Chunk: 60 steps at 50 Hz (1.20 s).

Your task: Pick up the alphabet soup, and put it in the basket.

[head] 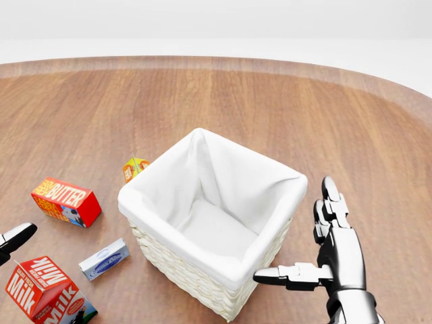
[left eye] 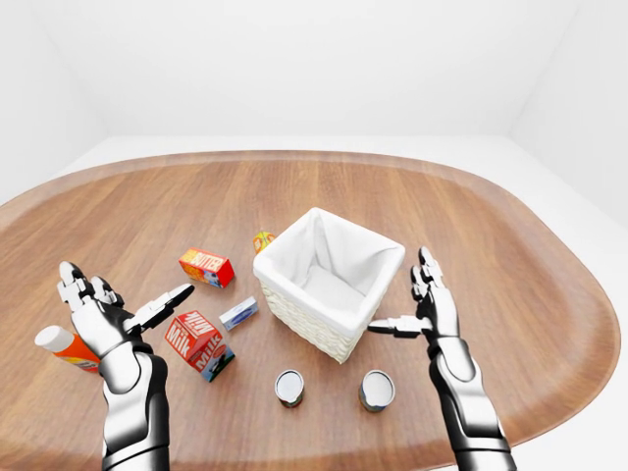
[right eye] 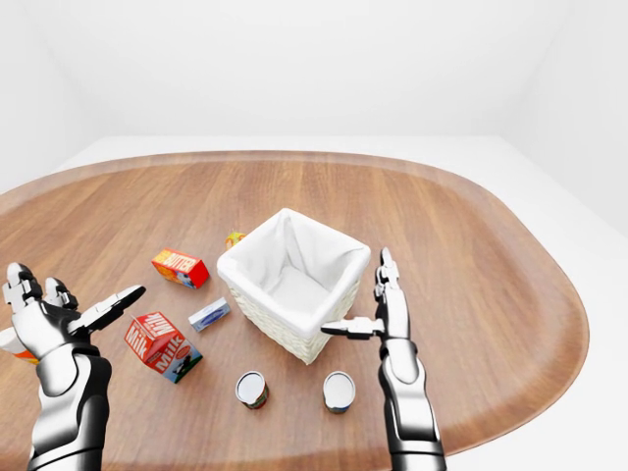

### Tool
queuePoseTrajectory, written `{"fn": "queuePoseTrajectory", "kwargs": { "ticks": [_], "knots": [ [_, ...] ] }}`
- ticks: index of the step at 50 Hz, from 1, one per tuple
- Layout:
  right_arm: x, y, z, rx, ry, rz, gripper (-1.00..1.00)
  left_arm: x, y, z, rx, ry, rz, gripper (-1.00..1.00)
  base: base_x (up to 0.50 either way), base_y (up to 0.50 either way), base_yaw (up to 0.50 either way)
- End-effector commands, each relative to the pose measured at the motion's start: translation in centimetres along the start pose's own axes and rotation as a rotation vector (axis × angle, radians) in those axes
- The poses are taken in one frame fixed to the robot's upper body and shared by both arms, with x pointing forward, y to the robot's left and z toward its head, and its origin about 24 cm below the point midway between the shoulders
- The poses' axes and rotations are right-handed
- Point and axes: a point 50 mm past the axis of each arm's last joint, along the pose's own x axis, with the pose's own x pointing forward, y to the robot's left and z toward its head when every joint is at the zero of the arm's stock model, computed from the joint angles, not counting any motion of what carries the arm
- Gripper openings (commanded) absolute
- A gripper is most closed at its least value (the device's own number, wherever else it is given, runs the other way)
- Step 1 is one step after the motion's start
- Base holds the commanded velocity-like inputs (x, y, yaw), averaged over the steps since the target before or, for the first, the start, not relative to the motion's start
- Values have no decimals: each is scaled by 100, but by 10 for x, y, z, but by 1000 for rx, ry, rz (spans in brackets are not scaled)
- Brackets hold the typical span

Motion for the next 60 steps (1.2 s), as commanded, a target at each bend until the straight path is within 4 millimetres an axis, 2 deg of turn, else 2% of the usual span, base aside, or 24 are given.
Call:
{"fn": "queuePoseTrajectory", "kwargs": {
  "ticks": [1, 7, 11, 19, 23, 27, 31, 60],
  "knots": [
    [-7, -7, 6, -16, 10, -31, 100, 0, 1, -1, 0, 5, 2, 100, 0, 0, 0],
    [-10, -6, 15, -38, -25, -13, 100, -1, 1, 1, -2, -4, 3, 100, 0, 0, 0],
    [-19, -7, 23, -55, -60, 7, 100, 0, 1, -1, 3, 3, 3, 100, 0, 0, 0],
    [-23, -12, 22, -73, -57, 3, 100, -1, 1, 1, 1, -4, 2, 100, 0, 0, 0],
    [-32, -13, 27, -104, -77, 0, 100, 0, 1, -1, 0, 4, 1, 100, 0, 0, 0],
    [-37, -17, 22, -123, -50, -13, 100, 0, 1, -2, 1, 8, 0, 100, 0, 0, 0],
    [-42, -18, 25, -126, -62, -4, 100, 1, 1, -3, 4, 12, 1, 100, 0, 0, 0],
    [-42, -18, 26, -127, -62, -3, 100, 1, 1, -3, 4, 12, 1, 100, 0, 0, 0]
  ]
}}
